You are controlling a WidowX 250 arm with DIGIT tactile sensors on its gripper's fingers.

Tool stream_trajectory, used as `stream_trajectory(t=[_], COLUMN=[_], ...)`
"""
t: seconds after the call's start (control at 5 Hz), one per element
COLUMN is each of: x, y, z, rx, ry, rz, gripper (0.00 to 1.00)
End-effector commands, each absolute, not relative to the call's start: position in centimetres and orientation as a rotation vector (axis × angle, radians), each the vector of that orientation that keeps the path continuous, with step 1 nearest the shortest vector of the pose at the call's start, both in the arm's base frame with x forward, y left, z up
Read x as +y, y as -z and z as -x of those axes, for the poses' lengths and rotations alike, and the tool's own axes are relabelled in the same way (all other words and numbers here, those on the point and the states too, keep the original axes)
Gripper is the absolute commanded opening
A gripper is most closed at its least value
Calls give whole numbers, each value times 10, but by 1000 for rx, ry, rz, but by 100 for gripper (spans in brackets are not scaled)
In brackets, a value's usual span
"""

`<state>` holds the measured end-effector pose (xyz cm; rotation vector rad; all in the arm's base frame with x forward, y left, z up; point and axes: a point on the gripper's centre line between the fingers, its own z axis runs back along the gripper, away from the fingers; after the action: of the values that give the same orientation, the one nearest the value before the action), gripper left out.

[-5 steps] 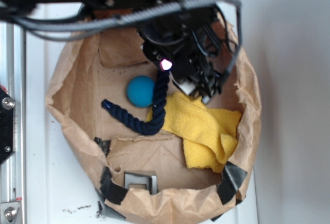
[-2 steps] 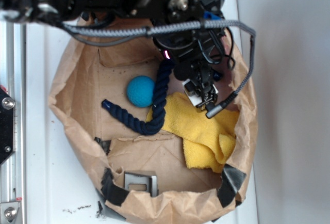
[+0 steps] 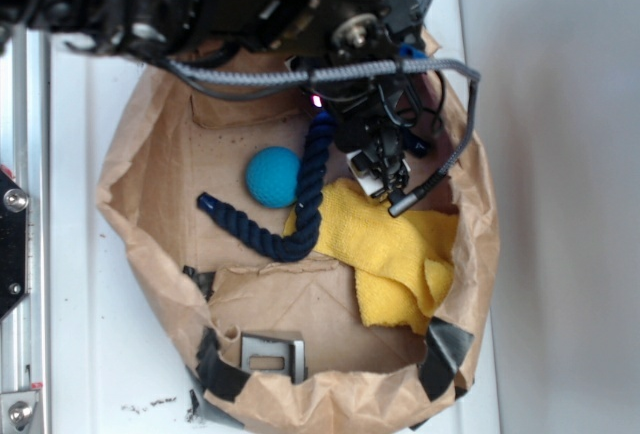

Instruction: Grab the blue rope.

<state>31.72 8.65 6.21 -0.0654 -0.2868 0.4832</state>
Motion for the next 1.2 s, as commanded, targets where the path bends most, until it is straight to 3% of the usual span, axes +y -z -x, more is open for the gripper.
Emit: stream_trajectory(t=[0.0, 0.2, 0.4, 0.6, 1.0], x=[113, 113, 109, 107, 103], y=[-59, -50, -39, -43, -51], z=[-320, -321, -319, -315, -301], rx=[-377, -357, -326, -328, -334], ry=[-419, -406, -414, -448, -469], rz=[-52, -47, -61, -50, -39], gripper=[100, 100, 78, 0, 0])
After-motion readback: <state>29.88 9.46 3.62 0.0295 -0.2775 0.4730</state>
